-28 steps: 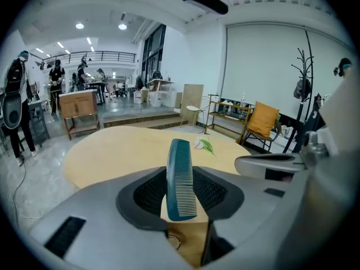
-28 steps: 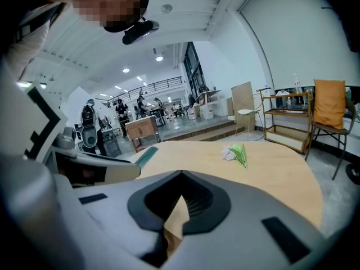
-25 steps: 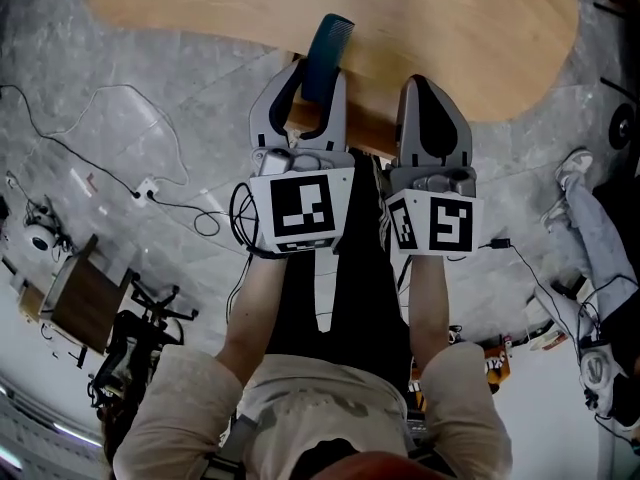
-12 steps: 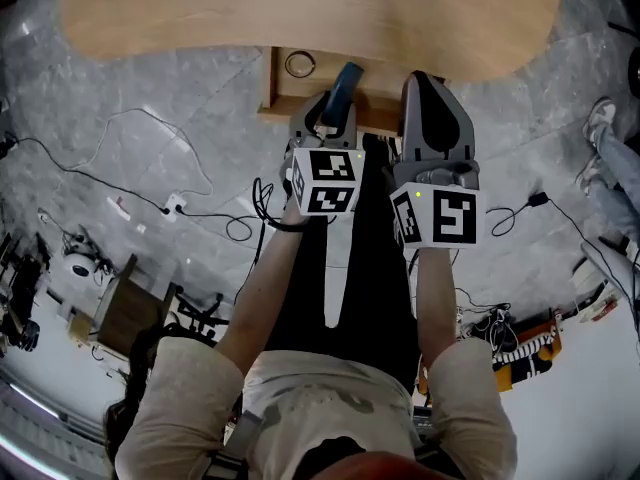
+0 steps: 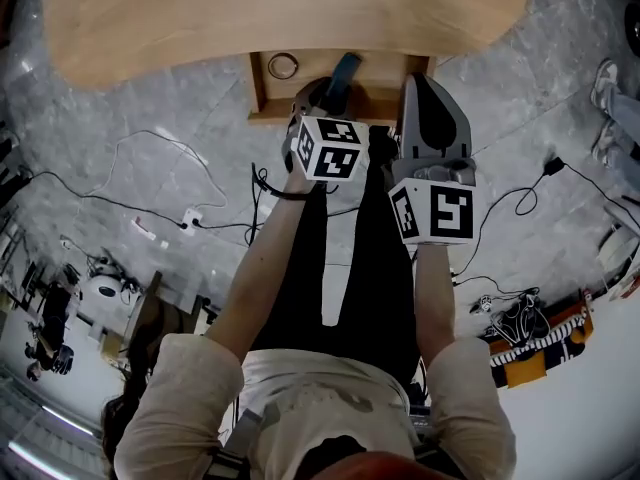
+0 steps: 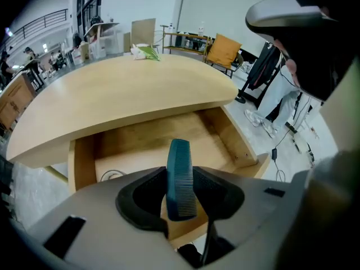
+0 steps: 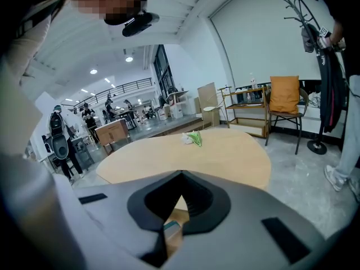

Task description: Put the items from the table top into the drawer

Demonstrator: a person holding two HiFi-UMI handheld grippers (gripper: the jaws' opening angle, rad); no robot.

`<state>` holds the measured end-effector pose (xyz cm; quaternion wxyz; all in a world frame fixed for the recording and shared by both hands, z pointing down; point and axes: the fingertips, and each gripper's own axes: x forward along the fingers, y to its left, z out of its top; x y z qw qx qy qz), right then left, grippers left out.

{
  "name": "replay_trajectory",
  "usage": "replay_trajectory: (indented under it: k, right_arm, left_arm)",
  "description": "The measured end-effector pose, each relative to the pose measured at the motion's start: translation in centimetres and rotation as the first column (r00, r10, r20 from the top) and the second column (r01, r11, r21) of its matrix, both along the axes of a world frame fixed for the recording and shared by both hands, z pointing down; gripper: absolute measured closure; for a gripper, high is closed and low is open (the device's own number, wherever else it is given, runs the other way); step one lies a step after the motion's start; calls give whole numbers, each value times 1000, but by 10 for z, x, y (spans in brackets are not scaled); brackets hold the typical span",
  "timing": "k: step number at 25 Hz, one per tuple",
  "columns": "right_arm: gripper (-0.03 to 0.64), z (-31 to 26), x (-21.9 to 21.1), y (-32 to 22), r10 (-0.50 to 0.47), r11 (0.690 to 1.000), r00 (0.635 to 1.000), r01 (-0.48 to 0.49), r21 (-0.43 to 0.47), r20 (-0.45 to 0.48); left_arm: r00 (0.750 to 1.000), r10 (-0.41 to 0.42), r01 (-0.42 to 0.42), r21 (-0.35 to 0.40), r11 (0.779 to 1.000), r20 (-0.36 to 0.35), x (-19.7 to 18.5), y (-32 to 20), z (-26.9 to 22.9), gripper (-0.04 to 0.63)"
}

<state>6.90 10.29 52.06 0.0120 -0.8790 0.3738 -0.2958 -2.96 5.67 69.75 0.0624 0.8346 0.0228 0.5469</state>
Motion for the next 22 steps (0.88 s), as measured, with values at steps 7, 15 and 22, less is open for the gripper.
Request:
replay_trajectory:
  k: [7,15,22]
  right_arm:
    - [612,1,-2,1,-17,1000,1000,17,0,12]
    - [612,-1,5,2,-19,1000,1000,19,1,1]
    - [612,-15,7,-2,-35,999,999,35,2,-15]
  left_arm:
    - [997,-44,40,54,998,69,6,2,18,434]
    - [995,-82,80,36,996,52,1,3,7,434]
    - [989,-133,130,-51,990,-59,30,-2,-42,440]
